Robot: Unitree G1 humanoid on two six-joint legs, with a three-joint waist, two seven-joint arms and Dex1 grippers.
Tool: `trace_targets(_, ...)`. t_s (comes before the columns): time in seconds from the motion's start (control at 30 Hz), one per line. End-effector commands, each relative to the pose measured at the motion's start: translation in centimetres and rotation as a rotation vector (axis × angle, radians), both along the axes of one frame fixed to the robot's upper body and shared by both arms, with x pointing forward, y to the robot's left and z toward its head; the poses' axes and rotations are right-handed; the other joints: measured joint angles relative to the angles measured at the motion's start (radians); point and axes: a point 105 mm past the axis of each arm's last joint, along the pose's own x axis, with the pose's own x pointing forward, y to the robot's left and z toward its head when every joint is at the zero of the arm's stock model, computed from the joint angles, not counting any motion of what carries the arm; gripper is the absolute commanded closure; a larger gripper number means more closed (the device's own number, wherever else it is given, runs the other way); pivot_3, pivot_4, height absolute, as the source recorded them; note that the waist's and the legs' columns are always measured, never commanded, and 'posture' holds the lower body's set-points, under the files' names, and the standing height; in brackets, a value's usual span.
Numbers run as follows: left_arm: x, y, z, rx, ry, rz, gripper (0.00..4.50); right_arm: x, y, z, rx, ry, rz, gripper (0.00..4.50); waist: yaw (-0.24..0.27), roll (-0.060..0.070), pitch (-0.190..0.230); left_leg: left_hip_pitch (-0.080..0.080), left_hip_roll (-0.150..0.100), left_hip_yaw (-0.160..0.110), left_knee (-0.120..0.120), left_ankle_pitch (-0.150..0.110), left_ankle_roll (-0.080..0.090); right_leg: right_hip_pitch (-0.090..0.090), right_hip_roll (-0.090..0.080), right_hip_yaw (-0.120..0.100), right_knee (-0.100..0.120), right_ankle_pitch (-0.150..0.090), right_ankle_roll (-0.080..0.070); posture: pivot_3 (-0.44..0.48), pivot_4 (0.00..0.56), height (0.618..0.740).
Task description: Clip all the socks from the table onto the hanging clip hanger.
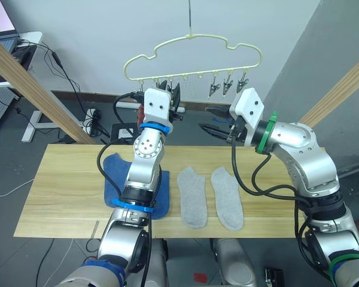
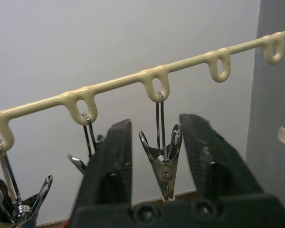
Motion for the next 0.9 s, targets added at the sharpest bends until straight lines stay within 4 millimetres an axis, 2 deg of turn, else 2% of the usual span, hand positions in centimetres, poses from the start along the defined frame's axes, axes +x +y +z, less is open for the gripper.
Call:
trace_targets(0.03, -0.8, -0.2, 1.8, -0.004, -0.069, 0.001, 3.94, -0.4, -0.3, 1.1, 0.015, -0.04, 0.006, 2.27, 0.0, 0.0, 0.0, 0.0, 0.0, 0.0, 0.0, 0.0, 0.0, 0.0, 0.0, 0.0, 0.0, 0.0, 0.0, -0.287, 0.319, 0.74)
trace_targets(0.1, -0.9, -0.1, 1.8, -0.007, -0.065, 0.005, 4.31, -0.6, -0.2, 0.8, 0.015, -0.027, 0.006, 2.27, 0.0, 0.0, 0.0, 0.0, 0.0, 0.0, 0.0, 0.0, 0.0, 0.0, 0.0, 0.0, 0.0, 0.0, 0.0, -0.286, 0.319, 0.74)
trace_targets(0.17, -1.1, -0.1, 1.8, -0.007, -0.063, 0.003, 4.45, -0.6, -0.3, -0.2, 0.032, 0.019, -0.035, 2.27, 0.001, 0.0, 0.0, 0.0, 0.0, 0.0, 0.0, 0.0, 0.0, 0.0, 0.0, 0.0, 0.0, 0.0, 0.0, -0.28, 0.319, 0.74)
trace_targets(0.27, -1.3, 0.0, 1.7, -0.006, -0.059, 0.001, 4.45, -0.4, -1.1, -2.7, 0.082, 0.126, -0.155, 1.38, 0.003, 0.0, 0.0, 0.0, 0.0, -0.001, 0.0, 0.0, 0.0, 0.0, 0.0, 0.0, 0.0, 0.0, 0.0, -0.273, 0.32, 0.74)
trace_targets(0.4, -1.5, 0.4, 1.6, 0.003, -0.051, -0.009, 4.45, -0.5, -3.1, -8.7, 0.07, 0.247, -0.407, 0.01, 0.006, 0.0, 0.0, -0.001, 0.0, 0.0, 0.0, 0.0, 0.0, 0.0, 0.0, 0.0, 0.0, 0.0, 0.0, -0.268, 0.322, 0.74)
trace_targets(0.47, -1.6, 0.5, 1.4, 0.008, -0.047, -0.013, 4.45, -0.9, -3.7, -11.6, 0.075, 0.308, -0.515, 0.0, 0.006, 0.0, 0.0, 0.0, 0.0, 0.0, 0.0, 0.0, 0.0, 0.0, 0.0, 0.0, 0.0, 0.0, 0.0, -0.268, 0.323, 0.74)
trace_targets(0.6, -1.7, 0.6, 1.2, 0.015, -0.037, -0.02, 4.45, -1.4, -4.0, -15.0, 0.139, 0.393, -0.656, 0.0, 0.002, 0.0, 0.0, 0.0, 0.0, 0.0, 0.0, 0.0, 0.0, 0.0, 0.0, 0.001, 0.001, 0.0, 0.0, -0.258, 0.325, 0.74)
trace_targets(0.77, -1.7, 0.6, 1.0, 0.021, -0.027, -0.023, 4.45, -1.6, -3.2, -17.7, 0.188, 0.469, -0.732, 0.0, 0.004, 0.0, 0.0, 0.0, 0.0, 0.0, 0.0, 0.001, 0.0, 0.0, 0.001, 0.001, 0.001, 0.0, 0.0, -0.25, 0.323, 0.74)
trace_targets(0.9, -1.7, 0.7, 0.9, 0.022, -0.023, -0.022, 4.45, -1.4, -3.7, -19.6, 0.201, 0.513, -0.816, 0.0, 0.005, 0.0, 0.0, 0.0, 0.0, -0.001, 0.0, 0.001, 0.0, 0.0, 0.001, 0.001, 0.001, 0.0, 0.0, -0.243, 0.322, 0.74)
